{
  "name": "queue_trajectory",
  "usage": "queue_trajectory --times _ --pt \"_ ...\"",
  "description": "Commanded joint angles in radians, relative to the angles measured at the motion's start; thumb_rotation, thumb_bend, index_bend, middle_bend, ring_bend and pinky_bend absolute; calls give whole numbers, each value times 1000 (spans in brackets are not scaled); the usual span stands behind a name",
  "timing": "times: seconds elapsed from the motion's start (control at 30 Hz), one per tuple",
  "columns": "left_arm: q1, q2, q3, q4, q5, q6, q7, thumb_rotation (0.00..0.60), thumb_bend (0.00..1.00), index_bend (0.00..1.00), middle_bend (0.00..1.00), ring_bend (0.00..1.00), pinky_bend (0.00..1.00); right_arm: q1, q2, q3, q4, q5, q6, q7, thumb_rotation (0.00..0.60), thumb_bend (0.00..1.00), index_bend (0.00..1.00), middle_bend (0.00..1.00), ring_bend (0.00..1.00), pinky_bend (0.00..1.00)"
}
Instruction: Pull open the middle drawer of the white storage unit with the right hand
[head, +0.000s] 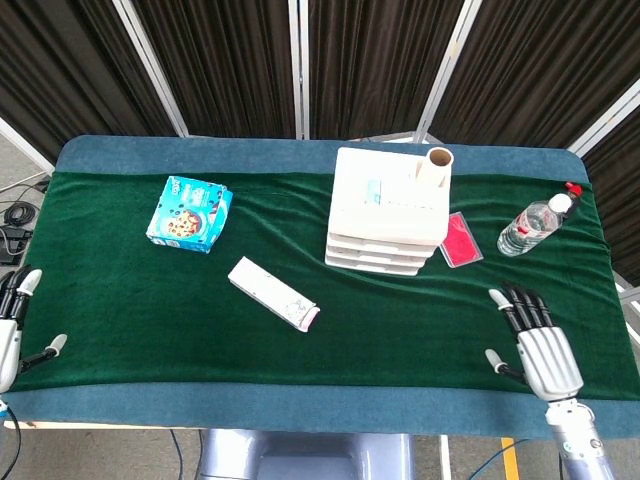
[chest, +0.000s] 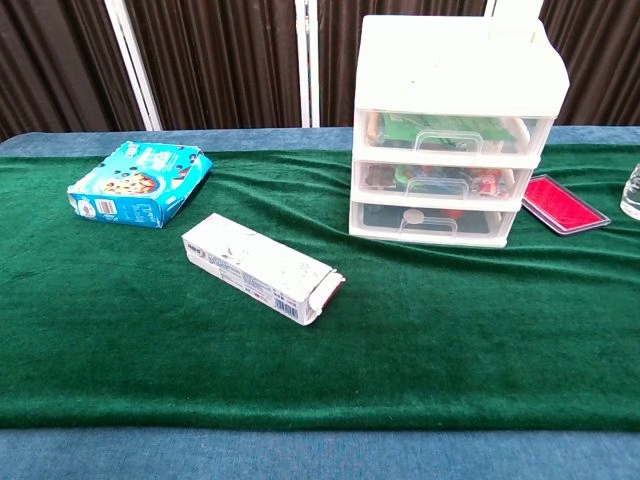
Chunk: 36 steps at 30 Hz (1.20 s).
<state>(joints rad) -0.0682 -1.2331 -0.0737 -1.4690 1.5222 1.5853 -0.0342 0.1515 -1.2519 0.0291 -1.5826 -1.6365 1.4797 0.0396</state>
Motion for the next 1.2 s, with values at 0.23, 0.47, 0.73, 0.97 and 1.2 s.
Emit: queue_trajectory --times 0.23,0.47,0.73,0.97,1.2 --pt "4 0 2 3 21 25 -15 600 190 0 0 0 0 89 -84 47 -142 97 -150 122 600 169 75 682 661 535" --pt "4 4 1 5 16 19 -27 600 190 0 0 0 0 157 -147 86 -230 246 -310 227 600 269 59 814 786 586" --pt "2 3 -1 6 16 20 -27 600 190 0 0 0 0 218 -185 170 -250 391 -444 437 600 520 50 860 831 612" --pt "2 7 -5 8 8 16 -40 600 190 0 0 0 0 260 -228 224 -188 459 -510 532 600 544 50 865 837 612" --pt "0 9 -8 11 0 9 -46 600 190 0 0 0 0 283 -261 254 -147 489 -536 573 600 544 57 865 837 612"
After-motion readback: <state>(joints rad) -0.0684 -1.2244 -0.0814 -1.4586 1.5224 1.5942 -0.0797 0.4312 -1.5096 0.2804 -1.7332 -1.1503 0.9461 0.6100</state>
